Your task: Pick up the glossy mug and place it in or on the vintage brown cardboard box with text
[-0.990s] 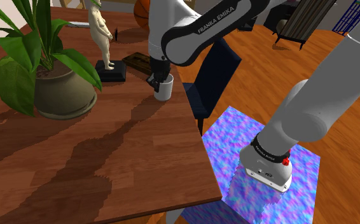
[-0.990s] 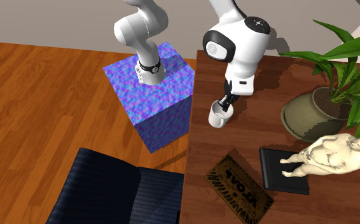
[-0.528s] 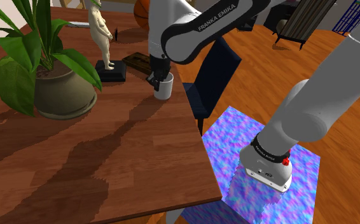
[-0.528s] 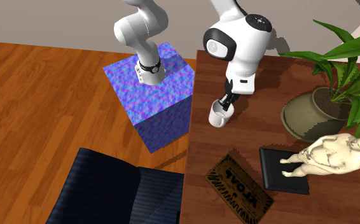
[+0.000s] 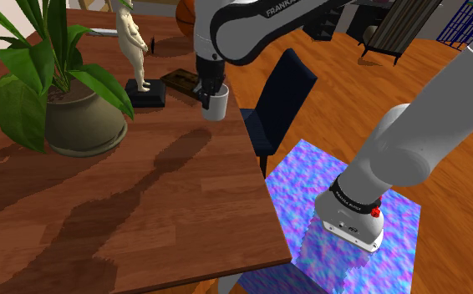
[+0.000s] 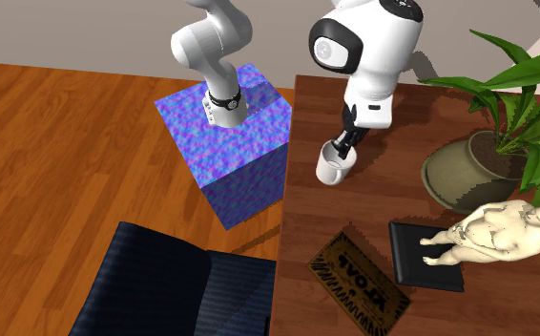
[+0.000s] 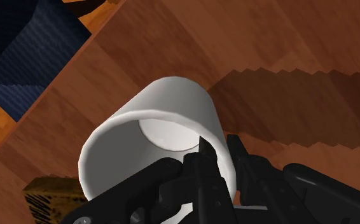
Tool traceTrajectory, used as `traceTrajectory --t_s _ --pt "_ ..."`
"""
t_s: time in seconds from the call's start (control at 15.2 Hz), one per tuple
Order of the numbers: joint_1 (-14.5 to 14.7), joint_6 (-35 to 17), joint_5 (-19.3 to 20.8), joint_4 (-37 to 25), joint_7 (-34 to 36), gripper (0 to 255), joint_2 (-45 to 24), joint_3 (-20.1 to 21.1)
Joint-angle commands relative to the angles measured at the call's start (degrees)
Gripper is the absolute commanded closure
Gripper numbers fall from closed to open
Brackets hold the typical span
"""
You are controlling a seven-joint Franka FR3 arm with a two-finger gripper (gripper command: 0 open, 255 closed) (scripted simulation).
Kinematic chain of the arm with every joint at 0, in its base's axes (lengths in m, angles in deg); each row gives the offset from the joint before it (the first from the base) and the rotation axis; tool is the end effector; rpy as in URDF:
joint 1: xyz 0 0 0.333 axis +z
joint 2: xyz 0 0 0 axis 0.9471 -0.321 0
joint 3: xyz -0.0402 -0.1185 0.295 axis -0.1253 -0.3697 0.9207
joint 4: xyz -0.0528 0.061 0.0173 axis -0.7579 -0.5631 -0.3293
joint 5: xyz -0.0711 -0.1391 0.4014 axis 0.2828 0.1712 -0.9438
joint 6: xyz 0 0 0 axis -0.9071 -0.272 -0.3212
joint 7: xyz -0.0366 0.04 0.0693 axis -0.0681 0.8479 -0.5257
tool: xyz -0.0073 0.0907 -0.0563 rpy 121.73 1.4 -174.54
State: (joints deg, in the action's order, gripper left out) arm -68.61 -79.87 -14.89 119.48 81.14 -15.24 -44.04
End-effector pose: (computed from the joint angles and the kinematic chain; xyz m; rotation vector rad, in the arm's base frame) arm 0.5048 0.1450 0.3767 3.0697 0.1853 0.1563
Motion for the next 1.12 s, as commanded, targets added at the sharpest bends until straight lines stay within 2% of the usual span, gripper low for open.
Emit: traceTrajectory --t_s 0.0,0.79,1.06 --pt "0.02 1.51 -0.40 -0.50 -0.47 255 1.05 -0.14" --pt "0.19 10.94 -1.68 -6.41 -1.96 255 4.71 -0.59" --pt "-1.58 11.85 -0.08 -14.32 -4.47 255 -2.27 -2.20"
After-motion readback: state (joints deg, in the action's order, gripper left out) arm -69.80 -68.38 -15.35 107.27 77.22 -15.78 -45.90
